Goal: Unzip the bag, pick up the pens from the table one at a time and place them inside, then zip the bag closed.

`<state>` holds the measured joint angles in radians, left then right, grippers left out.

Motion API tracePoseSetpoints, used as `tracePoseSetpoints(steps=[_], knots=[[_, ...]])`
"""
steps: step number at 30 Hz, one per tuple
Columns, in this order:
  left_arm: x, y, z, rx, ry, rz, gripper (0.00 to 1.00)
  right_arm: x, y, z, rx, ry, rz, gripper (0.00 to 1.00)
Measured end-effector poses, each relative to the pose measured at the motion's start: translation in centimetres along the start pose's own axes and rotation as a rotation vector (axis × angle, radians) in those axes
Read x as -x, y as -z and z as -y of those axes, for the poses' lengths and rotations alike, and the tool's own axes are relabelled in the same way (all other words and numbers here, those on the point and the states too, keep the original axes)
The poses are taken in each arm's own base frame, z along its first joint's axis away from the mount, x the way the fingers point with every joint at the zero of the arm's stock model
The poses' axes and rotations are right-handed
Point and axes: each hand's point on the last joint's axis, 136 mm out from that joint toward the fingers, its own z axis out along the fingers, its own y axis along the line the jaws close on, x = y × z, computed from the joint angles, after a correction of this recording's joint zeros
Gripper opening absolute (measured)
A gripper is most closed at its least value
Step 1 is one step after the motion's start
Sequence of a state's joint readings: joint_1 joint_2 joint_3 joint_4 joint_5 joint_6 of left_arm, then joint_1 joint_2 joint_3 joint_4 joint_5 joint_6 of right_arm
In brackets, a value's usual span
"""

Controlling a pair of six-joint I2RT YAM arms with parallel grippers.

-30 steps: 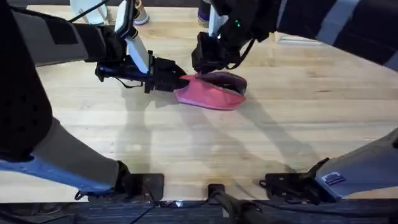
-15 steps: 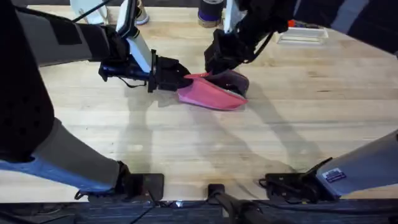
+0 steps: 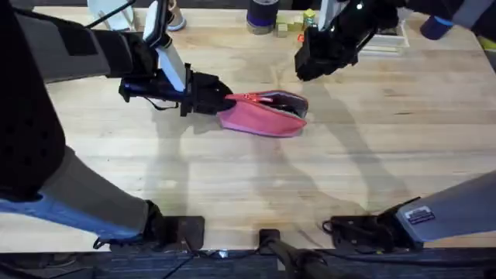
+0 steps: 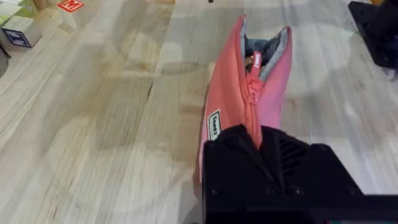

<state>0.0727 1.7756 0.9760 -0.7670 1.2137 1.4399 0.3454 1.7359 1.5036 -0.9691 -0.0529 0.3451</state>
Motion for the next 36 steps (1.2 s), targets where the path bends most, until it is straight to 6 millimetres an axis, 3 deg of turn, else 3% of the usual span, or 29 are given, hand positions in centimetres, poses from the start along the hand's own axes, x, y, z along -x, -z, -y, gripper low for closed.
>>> tracePoseSetpoints(steps=[5,9,11,15,16,17,22,27,29,36], knots=[[0.0,0.0,0.0,0.000,0.001,-0.002,0.043,0.2,0.3,0.1,0.008,0.008,0.009,0.029],[0.0,0.0,0.0,0.000,0.000,-0.002,0.043,0.0,2.2,-1.3,0.084,0.029,0.037,0.041],[0.0,0.0,0.0,0.000,0.000,-0.002,0.043,-0.2,3.6,-2.3,0.144,0.041,0.054,0.265],[0.0,0.0,0.0,0.000,0.001,-0.002,0.042,-1.0,5.9,-4.6,0.283,0.062,0.061,0.845],[0.0,0.0,0.0,0.000,0.000,-0.002,0.042,-1.2,6.3,-5.1,0.315,0.070,0.055,0.954],[0.0,0.0,0.0,0.000,0.000,-0.002,0.042,-1.4,6.5,-5.7,0.350,0.073,0.045,0.985],[0.0,0.0,0.0,0.000,0.000,-0.002,0.042,-2.4,7.3,-7.7,0.480,0.083,-0.005,0.995],[0.0,0.0,0.0,0.000,0.000,-0.002,0.042,-3.3,7.7,-8.3,0.522,0.071,-0.050,0.995],[0.0,0.0,0.0,0.000,0.001,-0.002,0.043,-2.7,7.9,-8.8,0.547,0.004,-0.048,0.995],[0.0,0.0,0.0,0.000,0.000,-0.002,0.043,-4.0,7.0,-9.1,0.453,0.013,-0.067,0.996]])
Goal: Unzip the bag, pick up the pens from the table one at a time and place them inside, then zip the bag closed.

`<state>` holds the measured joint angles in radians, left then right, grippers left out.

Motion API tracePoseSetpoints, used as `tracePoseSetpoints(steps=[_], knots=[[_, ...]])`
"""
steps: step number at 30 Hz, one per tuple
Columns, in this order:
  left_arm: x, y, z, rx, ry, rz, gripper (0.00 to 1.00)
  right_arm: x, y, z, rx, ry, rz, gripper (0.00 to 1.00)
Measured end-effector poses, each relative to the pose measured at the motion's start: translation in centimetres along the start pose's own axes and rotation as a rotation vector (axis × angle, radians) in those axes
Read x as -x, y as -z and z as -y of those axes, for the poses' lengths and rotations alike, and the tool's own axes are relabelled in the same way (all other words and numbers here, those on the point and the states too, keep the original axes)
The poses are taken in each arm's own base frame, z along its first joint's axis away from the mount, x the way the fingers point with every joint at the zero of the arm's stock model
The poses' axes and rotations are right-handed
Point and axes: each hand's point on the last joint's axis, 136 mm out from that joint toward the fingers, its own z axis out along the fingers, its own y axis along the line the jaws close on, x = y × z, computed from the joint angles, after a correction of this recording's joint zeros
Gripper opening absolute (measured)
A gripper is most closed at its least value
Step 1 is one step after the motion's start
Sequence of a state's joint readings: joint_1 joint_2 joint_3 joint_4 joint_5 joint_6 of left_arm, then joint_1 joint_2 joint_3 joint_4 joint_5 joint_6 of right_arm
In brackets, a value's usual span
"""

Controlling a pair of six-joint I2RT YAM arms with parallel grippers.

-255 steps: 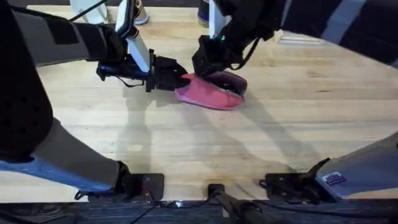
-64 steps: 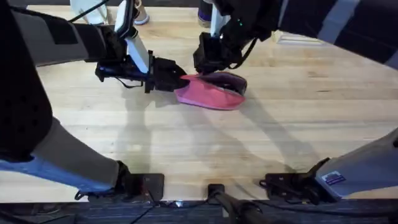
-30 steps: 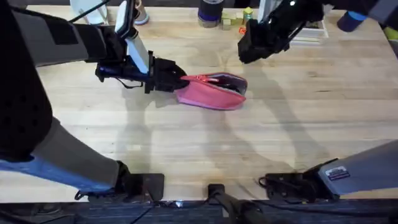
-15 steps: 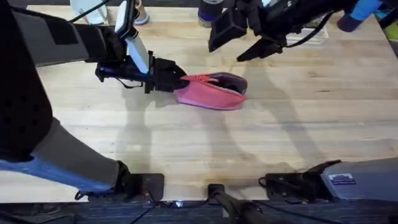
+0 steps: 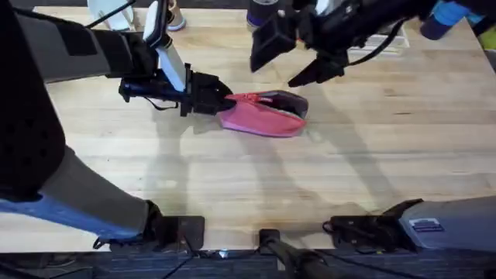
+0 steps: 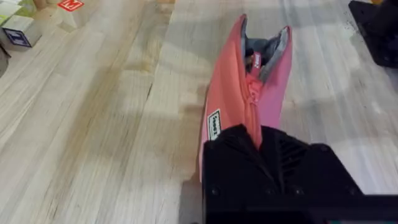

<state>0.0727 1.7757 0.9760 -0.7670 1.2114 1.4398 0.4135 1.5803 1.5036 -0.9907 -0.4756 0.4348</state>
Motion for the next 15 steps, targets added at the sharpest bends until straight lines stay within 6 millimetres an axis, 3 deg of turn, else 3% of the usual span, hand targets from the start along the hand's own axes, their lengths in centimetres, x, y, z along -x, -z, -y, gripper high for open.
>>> tracePoseSetpoints(steps=[9,15], knots=[[0.0,0.0,0.0,0.000,0.000,0.000,0.043,-0.8,-1.8,-1.9,-0.081,0.076,0.031,0.996],[0.0,0.0,0.0,0.000,0.000,0.000,0.043,-1.7,-3.8,-0.4,-0.106,0.030,0.014,0.995]])
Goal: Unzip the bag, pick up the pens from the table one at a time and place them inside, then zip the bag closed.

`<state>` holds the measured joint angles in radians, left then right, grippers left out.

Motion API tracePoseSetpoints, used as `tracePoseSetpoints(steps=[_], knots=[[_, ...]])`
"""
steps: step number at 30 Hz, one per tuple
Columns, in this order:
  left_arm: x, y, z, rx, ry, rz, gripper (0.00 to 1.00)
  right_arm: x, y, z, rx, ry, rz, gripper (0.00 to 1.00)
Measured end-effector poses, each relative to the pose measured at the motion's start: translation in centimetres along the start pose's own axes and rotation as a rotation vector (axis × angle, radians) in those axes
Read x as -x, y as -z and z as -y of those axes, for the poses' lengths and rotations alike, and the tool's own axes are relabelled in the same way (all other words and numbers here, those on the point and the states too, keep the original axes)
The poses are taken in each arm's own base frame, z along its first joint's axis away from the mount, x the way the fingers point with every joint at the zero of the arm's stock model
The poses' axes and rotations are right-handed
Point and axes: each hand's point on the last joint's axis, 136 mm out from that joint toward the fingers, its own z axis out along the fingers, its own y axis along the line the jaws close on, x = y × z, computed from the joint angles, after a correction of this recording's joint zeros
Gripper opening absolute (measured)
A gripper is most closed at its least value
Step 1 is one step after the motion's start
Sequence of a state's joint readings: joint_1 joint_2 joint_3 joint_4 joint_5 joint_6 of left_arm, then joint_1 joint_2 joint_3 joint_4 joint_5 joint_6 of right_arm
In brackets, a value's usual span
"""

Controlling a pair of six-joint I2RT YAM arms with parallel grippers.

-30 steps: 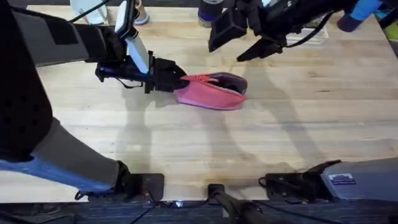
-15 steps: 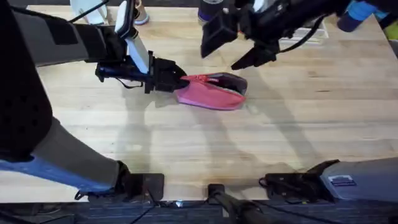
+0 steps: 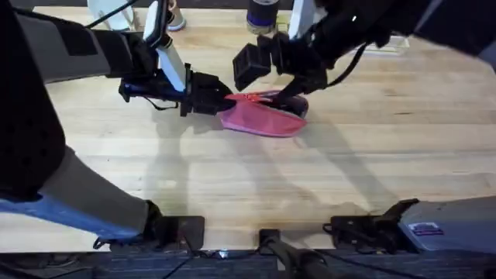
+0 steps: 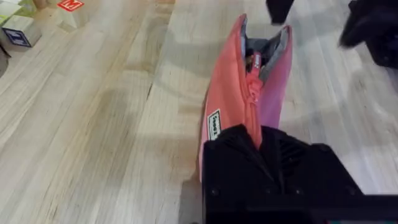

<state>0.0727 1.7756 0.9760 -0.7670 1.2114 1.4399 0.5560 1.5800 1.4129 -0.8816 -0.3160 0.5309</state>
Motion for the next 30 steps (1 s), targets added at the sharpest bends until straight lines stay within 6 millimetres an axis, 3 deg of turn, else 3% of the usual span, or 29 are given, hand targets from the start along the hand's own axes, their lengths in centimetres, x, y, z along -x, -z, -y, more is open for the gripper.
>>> tracePoseSetpoints(steps=[9,17,30], knots=[[0.0,0.0,0.0,0.000,0.001,0.000,0.042,0.2,-2.2,0.3,0.034,-0.046,0.026,0.995],[0.0,0.0,0.0,0.000,0.001,0.000,0.042,-0.8,-3.2,1.3,0.018,-0.087,-0.002,0.995],[0.0,0.0,0.0,0.000,0.000,0.000,0.043,0.2,-4.9,1.4,0.051,-0.116,0.053,0.995]])
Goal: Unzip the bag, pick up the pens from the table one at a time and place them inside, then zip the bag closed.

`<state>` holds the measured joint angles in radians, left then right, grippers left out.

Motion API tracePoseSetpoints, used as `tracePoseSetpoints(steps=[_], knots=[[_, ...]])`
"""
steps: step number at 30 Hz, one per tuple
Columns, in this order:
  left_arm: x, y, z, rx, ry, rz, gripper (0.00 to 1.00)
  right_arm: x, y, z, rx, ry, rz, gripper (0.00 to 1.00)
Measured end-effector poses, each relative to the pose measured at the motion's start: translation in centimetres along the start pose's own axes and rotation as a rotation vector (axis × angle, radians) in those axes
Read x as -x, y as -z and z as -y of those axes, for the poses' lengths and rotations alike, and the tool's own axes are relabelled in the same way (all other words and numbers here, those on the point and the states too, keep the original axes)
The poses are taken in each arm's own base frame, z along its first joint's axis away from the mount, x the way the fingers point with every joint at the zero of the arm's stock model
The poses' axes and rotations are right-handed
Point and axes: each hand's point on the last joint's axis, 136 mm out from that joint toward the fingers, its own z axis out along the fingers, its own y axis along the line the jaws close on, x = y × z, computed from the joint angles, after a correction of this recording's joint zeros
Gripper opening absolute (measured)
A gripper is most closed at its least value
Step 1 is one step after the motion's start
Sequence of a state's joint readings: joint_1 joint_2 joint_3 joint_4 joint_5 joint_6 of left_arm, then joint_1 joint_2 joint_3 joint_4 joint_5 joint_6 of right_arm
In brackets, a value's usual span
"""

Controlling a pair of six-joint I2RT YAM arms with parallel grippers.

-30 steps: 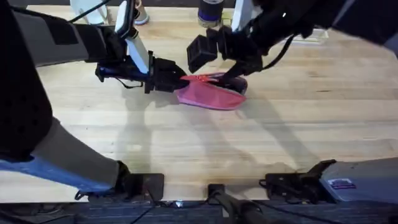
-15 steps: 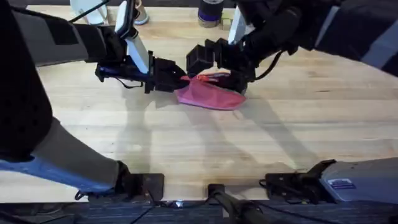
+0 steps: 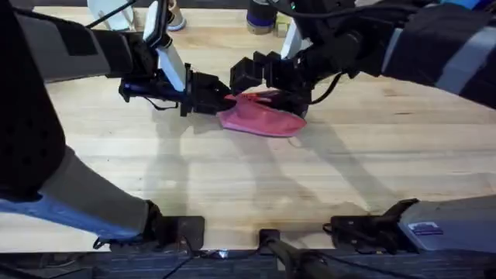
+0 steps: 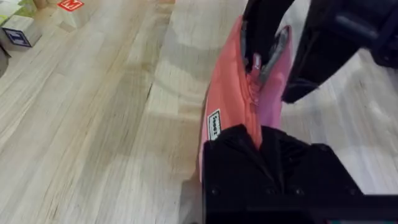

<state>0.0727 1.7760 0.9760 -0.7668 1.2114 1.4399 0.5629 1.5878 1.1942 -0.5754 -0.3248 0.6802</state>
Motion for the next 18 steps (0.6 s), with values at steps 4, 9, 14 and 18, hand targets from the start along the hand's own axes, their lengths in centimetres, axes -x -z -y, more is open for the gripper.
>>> tracePoseSetpoints(steps=[4,9,14,18], knots=[[0.0,0.0,0.0,0.000,-0.001,0.000,0.043,0.3,-1.1,0.2,-0.006,-0.017,-0.003,0.995],[0.0,0.0,-0.1,0.002,-0.004,-0.001,0.043,0.3,-2.2,0.4,-0.015,-0.024,-0.011,0.973],[0.0,0.0,-0.1,0.002,-0.004,-0.001,0.043,0.4,-2.2,0.5,-0.021,-0.043,-0.004,0.880],[0.0,0.0,-0.1,0.002,-0.004,-0.001,0.043,0.4,-2.2,0.5,-0.026,-0.055,0.000,0.797]])
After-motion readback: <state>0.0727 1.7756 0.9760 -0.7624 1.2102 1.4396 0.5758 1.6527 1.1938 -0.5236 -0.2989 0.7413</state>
